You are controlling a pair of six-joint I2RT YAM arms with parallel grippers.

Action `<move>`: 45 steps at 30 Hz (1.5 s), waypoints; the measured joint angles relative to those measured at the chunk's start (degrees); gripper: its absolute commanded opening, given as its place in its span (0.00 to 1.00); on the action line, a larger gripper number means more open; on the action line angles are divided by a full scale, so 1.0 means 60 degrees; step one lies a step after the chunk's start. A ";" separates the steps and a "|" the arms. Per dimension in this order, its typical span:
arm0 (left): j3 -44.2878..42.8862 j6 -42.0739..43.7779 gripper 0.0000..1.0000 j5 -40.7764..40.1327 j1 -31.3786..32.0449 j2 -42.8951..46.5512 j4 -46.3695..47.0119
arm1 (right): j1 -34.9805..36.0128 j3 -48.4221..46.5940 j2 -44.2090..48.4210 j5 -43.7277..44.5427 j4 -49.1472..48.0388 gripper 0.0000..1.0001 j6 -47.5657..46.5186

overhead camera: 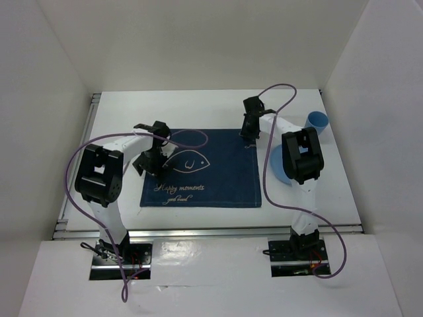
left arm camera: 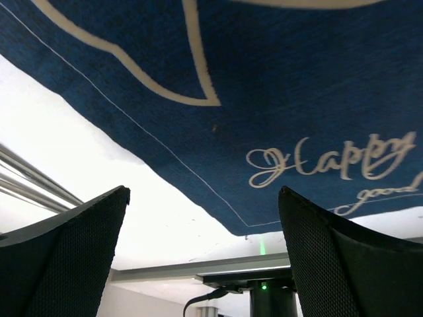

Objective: Set the dinner table for one person

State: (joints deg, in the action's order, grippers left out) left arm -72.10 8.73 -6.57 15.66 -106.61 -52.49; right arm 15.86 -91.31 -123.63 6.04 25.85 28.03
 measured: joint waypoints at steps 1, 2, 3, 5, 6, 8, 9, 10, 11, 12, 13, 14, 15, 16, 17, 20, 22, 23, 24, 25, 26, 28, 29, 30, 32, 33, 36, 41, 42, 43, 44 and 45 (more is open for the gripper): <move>-0.0080 -0.0011 1.00 0.0076 0.0000 0.0007 -0.0025 | -0.0004 -0.0131 -0.0069 0.0011 0.0051 0.00 -0.0084; -0.0131 -0.0015 1.00 0.0084 0.0004 0.0007 -0.0011 | -0.0011 -0.0335 -0.0171 0.0036 0.0146 0.00 -0.0117; -0.0157 -0.0025 1.00 0.0084 0.0007 0.0007 0.0000 | -0.0018 -0.0488 -0.0233 0.0044 0.0149 0.00 -0.0127; -0.0200 -0.0044 1.00 0.0153 -0.0044 0.0007 -0.0058 | -0.0029 -0.0506 -0.0197 0.0044 0.0113 0.00 -0.0124; -0.0266 -0.0062 1.00 0.0226 -0.0084 0.0007 -0.0127 | -0.0040 -0.0433 -0.0131 0.0036 0.0080 0.00 -0.0120; -0.0444 -0.0098 1.00 0.0346 -0.0160 0.0018 -0.0244 | -0.0047 -0.0055 0.0127 0.0033 -0.0025 0.00 -0.0135; -0.0550 -0.0186 1.00 0.0426 -0.0182 0.0047 -0.0295 | -0.0055 0.0113 0.0277 0.0018 0.0029 0.00 -0.0182; -0.0634 -0.0233 1.00 0.0499 -0.0219 0.0113 -0.0331 | -0.0055 0.0164 0.0397 0.0011 0.0142 0.02 -0.0248; -0.0707 -0.0270 1.00 0.0579 -0.0277 0.0219 -0.0361 | -0.0058 0.0160 0.0517 0.0044 0.0222 0.06 -0.0310; -0.0750 -0.0280 1.00 0.0656 -0.0335 0.0379 -0.0364 | -0.0058 0.0146 0.0667 0.0109 0.0350 0.10 -0.0361; -0.0776 -0.0284 1.00 0.0732 -0.0401 0.0594 -0.0361 | -0.0058 0.0146 0.0892 0.0186 0.0554 0.18 -0.0382; -0.0798 -0.0284 1.00 0.0801 -0.0459 0.0816 -0.0361 | -0.0066 0.0182 0.1206 0.0284 0.0765 0.23 -0.0372; -0.0801 -0.0284 1.00 0.0867 -0.0543 0.1009 -0.0335 | -0.0091 0.0361 0.1665 0.0328 0.0849 0.27 -0.0317; -0.0798 -0.0284 1.00 0.0925 -0.0659 0.1195 -0.0313 | -0.0171 0.0605 0.2153 0.0284 0.0940 0.41 -0.0240; -0.0769 -0.0284 0.98 0.0991 -0.0801 0.1344 -0.0280 | -0.0331 0.1129 0.2889 0.0015 0.0860 0.76 -0.0131; -0.0492 -0.0288 0.97 0.1111 -0.1177 0.1421 -0.0044 | -0.1366 0.2881 0.5293 -0.0419 0.1031 0.87 0.0284; -0.0164 -0.0262 0.96 0.1104 -0.1308 0.1333 0.0025 | -0.2342 0.3938 0.6612 -0.0528 0.1104 0.94 0.0630; -0.0044 -0.0240 0.96 0.1104 -0.1311 0.1253 0.0029 | -0.2830 0.4415 0.7104 -0.0576 0.1155 0.94 0.0801; 0.0044 -0.0219 0.96 0.1111 -0.1300 0.1180 0.0044 | -0.3238 0.4863 0.7515 -0.0590 0.1206 0.96 0.0991; 0.0106 -0.0200 0.96 0.1107 -0.1290 0.1086 0.0062 | -0.3614 0.5278 0.7828 -0.0616 0.1355 0.96 0.1246; 0.0149 -0.0186 0.96 0.1115 -0.1282 0.1016 0.0091 | -0.3869 0.5632 0.8076 -0.0597 0.1501 0.96 0.1472; 0.0168 -0.0160 0.96 0.1242 -0.1271 0.0896 0.0149 | -0.4277 0.6415 0.8652 -0.0401 0.1738 0.96 0.2007; 0.0178 -0.0157 0.96 0.1344 -0.1268 0.0860 0.0222 | -0.4353 0.6736 0.8947 -0.0280 0.1916 0.96 0.2310; 0.0208 -0.0153 0.96 0.1421 -0.1264 0.0845 0.0291 | -0.4382 0.6958 0.9209 -0.0120 0.2076 0.96 0.2568; 0.0248 -0.0124 0.94 0.1588 -0.1264 0.0780 0.0375 | -0.4379 0.7246 0.9650 0.0229 0.2386 0.96 0.3187; 0.0299 -0.0076 0.94 0.1650 -0.1264 0.0729 0.0463 | -0.4379 0.7333 0.9755 0.0382 0.2444 0.96 0.3457; 0.0521 0.0018 0.93 0.1832 -0.1264 0.0568 0.0627 | -0.4382 0.7690 0.9828 0.0692 0.2408 0.95 0.4186; 0.0812 0.0025 0.93 0.2142 -0.1264 0.0317 0.0678 | -0.4379 0.8207 0.9060 0.0718 0.2346 0.94 0.5191; 0.0812 0.0029 0.93 0.2186 -0.1264 0.0288 0.0678 | -0.4379 0.8236 0.8834 0.0696 0.2346 0.94 0.5337; 0.0809 0.0033 0.93 0.2208 -0.1264 0.0284 0.0674 | -0.4379 0.8280 0.8655 0.0674 0.2313 0.94 0.5446; 0.0809 0.0033 0.93 0.2233 -0.1264 0.0284 0.0674 | -0.4379 0.8349 0.8535 0.0659 0.2269 0.94 0.5541; 0.0809 0.0033 0.93 0.2248 -0.1264 0.0284 0.0674 | -0.4379 0.8440 0.8484 0.0634 0.2200 0.92 0.5628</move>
State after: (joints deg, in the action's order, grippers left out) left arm -67.24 8.93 6.92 8.08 -104.90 -48.45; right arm -10.41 -40.66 -72.73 9.85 39.05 61.80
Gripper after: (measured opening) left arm 0.935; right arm 0.938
